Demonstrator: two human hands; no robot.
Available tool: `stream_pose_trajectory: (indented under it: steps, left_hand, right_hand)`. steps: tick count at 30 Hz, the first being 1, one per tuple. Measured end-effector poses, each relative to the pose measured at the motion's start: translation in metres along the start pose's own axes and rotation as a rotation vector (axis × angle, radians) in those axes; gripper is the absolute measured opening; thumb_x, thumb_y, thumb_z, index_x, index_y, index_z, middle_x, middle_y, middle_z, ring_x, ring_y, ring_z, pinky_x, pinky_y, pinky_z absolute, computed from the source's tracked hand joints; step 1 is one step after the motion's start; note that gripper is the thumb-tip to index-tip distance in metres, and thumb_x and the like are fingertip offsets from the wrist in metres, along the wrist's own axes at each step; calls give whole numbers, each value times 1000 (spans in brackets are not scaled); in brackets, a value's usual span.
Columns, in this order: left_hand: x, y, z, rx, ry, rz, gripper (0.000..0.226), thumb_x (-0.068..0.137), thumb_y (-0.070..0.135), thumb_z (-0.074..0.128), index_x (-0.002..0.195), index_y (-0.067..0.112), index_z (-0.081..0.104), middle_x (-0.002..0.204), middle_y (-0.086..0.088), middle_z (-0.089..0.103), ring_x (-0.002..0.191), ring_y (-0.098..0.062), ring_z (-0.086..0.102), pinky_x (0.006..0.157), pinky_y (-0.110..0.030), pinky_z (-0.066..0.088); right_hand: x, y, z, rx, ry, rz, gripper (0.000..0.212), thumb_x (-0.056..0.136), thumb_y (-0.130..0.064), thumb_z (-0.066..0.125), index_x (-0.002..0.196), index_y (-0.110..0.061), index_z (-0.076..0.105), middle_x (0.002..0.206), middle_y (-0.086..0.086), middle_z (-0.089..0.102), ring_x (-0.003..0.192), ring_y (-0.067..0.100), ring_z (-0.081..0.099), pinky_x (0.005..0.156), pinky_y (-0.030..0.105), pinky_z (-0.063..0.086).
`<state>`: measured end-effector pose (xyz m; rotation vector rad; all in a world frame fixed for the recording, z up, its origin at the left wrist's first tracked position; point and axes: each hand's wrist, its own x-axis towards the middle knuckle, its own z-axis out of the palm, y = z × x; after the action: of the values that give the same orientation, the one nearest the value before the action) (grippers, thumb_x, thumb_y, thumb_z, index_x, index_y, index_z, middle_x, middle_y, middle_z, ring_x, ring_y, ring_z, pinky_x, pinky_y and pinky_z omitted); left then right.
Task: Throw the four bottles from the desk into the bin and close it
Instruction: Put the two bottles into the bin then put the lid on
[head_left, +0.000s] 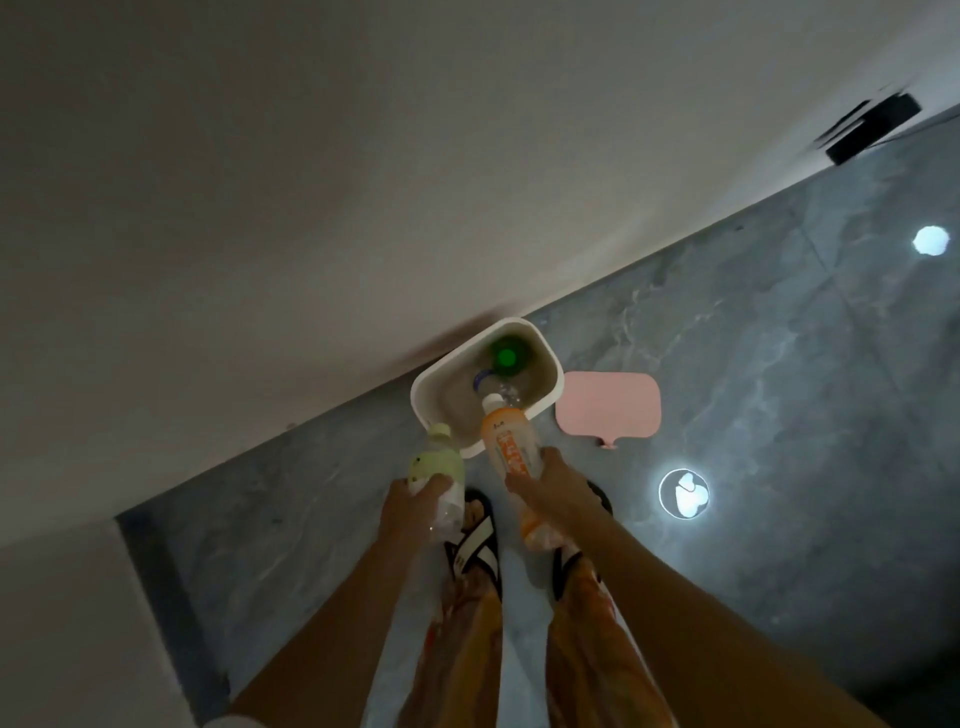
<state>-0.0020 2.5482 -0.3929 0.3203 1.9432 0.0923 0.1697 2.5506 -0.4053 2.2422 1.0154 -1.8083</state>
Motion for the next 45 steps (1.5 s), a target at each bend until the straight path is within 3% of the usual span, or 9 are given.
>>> stream_pose_trajectory:
  steps: [3,9,15,19,23,28,31,36,45]
  left_hand:
    - [43,12,14,-15,19,-21,38,81,27,61,107,1,53,85,-14,54,75,-30,55,70,-37,43]
    - [110,19,26,74,80,69,59,78,34,63,125,3,45,124,-22,54,106,-38,58,84,-43,53]
    - [137,15,33,256,171,283,73,77,38,68,134,5,37,129,-20,48,108,-35,56,73,-35,48]
    - [140,15,36,287,217,340,76,76,44,69,133,5,37,128,-19,51,110,-33,56,76,-33,44]
    - [138,14,39,279,216,343,72,74,46,71,125,4,43,121,-17,56,101,-30,61,73,-35,51]
    - [137,17,43,265,238,384,69,72,46,72,121,4,46,119,-16,58,99,-28,61,70,-33,48]
    - [137,20,48,271,233,446,71,72,45,73,125,6,45,121,-15,56,103,-29,60,71,-33,48]
    - [143,26,59,441,223,638,72,73,39,74,130,10,43,128,-16,48,111,-30,54,83,-42,54]
    - [171,51,75,843,353,913,68,76,32,71,134,19,38,131,-13,43,120,-31,47,95,-41,50]
  right_hand:
    - [47,-10,13,35,-91,38,67,82,-42,63,136,-16,33,131,14,51,109,27,57,92,41,53]
    - [113,-28,30,47,-159,-18,74,77,-31,73,139,-14,37,134,14,51,118,29,55,100,42,51]
    - [153,-45,46,-60,0,-104,57,81,-44,67,125,-14,47,101,3,56,97,21,59,86,35,50]
    - [166,-50,52,-81,94,-75,56,88,-53,53,126,-13,45,121,11,57,106,29,59,96,44,50]
    - [161,-41,43,21,117,-55,46,93,-38,50,130,-10,46,127,13,55,109,28,59,95,41,51]
    - [147,0,19,-95,474,-256,25,94,-17,51,114,-6,58,118,14,58,111,29,54,91,40,48]
    - [152,22,4,-235,587,-249,45,91,-17,56,134,-8,46,143,14,42,131,32,38,105,44,39]
    - [166,40,-1,-326,383,-272,69,95,-29,51,151,-13,13,162,7,10,147,29,17,115,47,29]
    - [175,54,10,-344,360,-288,86,93,-27,55,151,-17,-8,162,2,-10,141,31,31,105,45,43]
